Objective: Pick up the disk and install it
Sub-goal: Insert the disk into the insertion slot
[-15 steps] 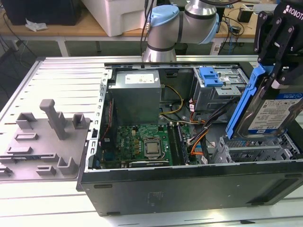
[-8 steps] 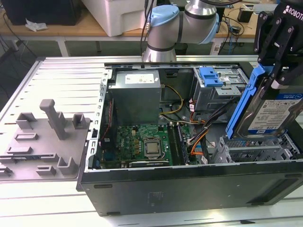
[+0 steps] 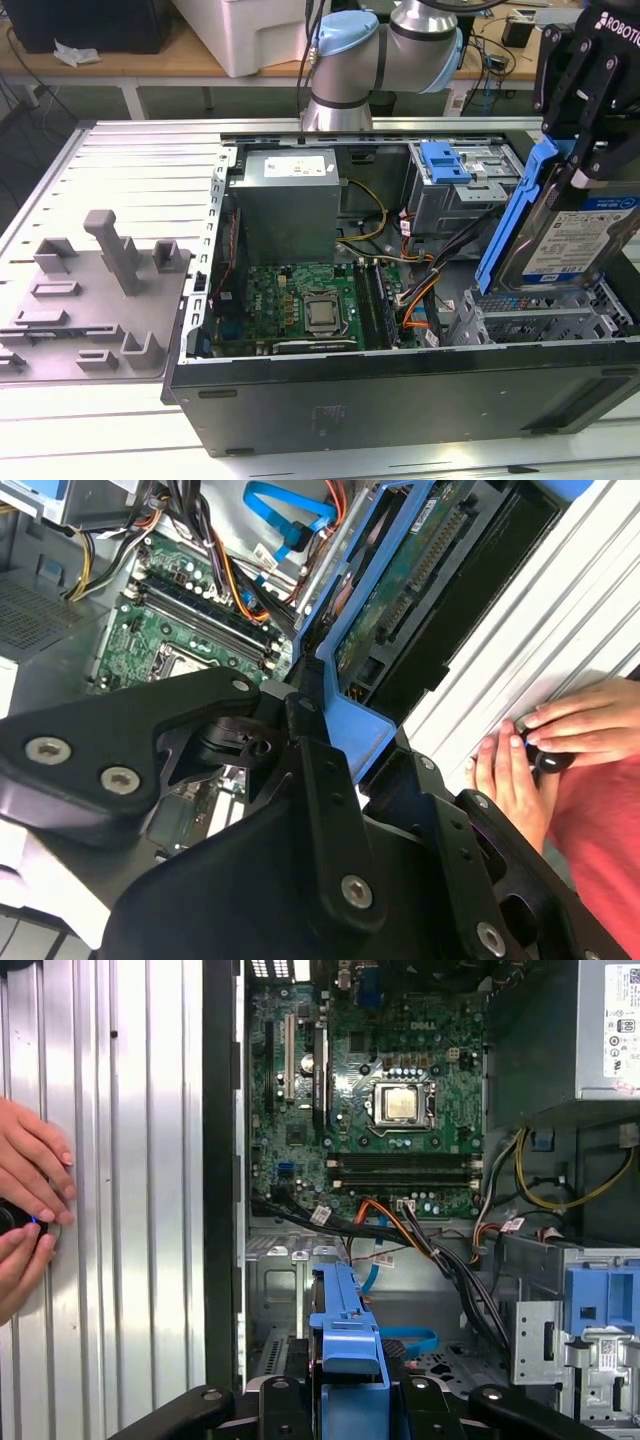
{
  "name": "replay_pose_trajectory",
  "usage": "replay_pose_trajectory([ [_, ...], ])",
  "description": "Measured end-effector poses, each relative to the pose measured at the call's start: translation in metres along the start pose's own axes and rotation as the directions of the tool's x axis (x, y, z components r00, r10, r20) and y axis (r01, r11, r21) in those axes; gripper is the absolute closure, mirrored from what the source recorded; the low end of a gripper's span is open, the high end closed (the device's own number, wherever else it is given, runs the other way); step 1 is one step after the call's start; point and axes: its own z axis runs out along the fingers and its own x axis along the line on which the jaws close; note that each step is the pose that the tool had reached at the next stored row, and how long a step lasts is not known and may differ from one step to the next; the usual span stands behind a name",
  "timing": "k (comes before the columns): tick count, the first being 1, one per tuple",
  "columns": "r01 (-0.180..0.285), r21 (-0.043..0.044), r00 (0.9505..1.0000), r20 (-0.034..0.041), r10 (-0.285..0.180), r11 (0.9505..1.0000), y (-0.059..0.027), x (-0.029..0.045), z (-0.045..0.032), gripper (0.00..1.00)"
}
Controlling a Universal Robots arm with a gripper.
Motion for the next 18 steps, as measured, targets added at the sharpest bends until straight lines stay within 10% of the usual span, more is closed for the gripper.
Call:
replay_pose_trajectory([
  [18,0.002,0.0,1.0,-0.0003,-0.002,1.0,0.0001,-0.0001,0.0041,0.63],
])
